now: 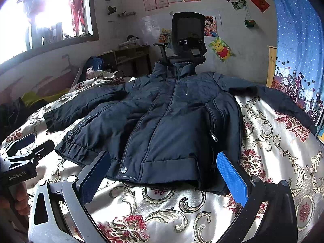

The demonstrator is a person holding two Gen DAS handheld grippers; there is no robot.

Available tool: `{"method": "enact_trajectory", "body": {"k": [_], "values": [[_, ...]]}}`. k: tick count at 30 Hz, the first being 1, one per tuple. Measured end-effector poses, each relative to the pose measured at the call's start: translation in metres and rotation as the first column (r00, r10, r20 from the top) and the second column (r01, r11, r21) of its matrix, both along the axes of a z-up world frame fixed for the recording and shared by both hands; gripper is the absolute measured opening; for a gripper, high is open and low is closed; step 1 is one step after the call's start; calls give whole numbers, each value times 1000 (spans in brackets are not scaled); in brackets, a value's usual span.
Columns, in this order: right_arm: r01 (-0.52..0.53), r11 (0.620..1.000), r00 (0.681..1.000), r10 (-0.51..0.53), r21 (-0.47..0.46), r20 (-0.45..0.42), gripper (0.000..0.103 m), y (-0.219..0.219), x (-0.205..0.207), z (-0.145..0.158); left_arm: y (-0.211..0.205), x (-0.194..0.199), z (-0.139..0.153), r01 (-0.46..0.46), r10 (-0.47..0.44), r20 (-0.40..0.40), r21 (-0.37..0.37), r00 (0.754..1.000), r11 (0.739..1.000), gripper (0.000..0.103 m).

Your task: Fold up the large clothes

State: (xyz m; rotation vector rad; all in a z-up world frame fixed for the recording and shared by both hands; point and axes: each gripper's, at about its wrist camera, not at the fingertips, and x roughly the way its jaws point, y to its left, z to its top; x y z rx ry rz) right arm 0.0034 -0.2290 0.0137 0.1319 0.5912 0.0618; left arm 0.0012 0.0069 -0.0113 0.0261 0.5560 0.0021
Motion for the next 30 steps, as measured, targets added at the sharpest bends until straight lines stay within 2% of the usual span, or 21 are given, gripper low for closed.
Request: {"method": "enact_trajectory", "body": {"k": [7, 9, 13, 21, 25, 30], "values": [[4, 1000, 1000, -4, -3, 0, 102, 3, -2, 8, 1, -2, -5, -1, 1, -3, 0, 1000, 1000, 103], [10, 1000, 1000, -10, -4, 0, 102, -1, 2, -4, 1, -2, -5, -1, 1, -3, 0, 1000, 1000, 103], [17, 1000, 1000, -17, -6, -6, 102, 2, 2, -9, 2, -2, -6, 0, 0, -8, 3, 1000, 1000, 103], [51, 998, 997, -53, -36, -56, 102, -3, 11, 0, 0, 6, -8, 8, -8, -28, 22, 1000, 1000, 103], [100, 991, 992, -106, -92, -62, 102, -6, 16, 18, 1, 12, 1, -11, 12, -31, 27, 999, 1000, 103], [153, 976, 987, -158, -158, -22, 102, -7, 14, 55, 8, 10, 23, -35, 35, 12, -1, 999, 999, 103]]}}
